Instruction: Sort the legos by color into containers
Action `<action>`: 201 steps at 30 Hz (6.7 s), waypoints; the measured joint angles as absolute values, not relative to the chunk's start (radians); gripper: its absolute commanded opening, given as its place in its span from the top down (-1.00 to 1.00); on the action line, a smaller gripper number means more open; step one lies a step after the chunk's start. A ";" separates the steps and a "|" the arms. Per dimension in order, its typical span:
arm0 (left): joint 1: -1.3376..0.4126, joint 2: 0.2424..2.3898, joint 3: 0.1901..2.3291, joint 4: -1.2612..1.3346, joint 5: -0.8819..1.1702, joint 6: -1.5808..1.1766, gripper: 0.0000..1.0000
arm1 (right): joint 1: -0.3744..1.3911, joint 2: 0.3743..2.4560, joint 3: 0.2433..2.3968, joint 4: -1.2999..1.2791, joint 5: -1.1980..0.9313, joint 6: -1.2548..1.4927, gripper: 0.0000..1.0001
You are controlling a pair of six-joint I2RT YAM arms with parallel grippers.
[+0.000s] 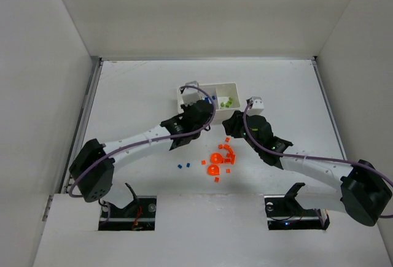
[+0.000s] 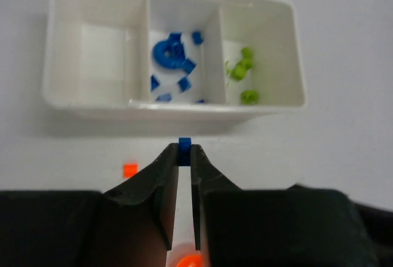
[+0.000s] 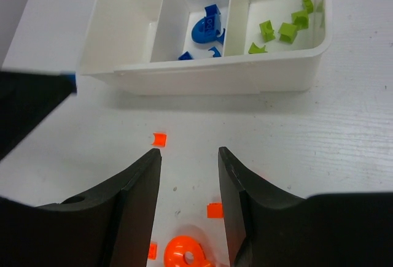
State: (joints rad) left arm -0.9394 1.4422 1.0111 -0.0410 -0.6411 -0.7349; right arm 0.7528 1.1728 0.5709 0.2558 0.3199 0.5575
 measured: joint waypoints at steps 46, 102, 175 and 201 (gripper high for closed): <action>-0.821 0.869 0.339 0.071 -0.471 -0.761 0.43 | 0.946 1.810 0.911 0.232 0.371 0.551 -0.02; -1.018 0.845 0.194 0.049 -0.390 -0.787 0.35 | 0.826 1.737 1.185 0.106 0.348 0.422 0.08; -0.722 1.672 1.114 0.205 -0.375 -0.553 0.71 | 0.756 1.120 0.538 0.240 0.402 0.588 0.19; -0.802 1.502 0.848 0.285 -0.301 -0.524 0.42 | 1.167 1.085 0.374 -0.004 0.316 0.795 0.13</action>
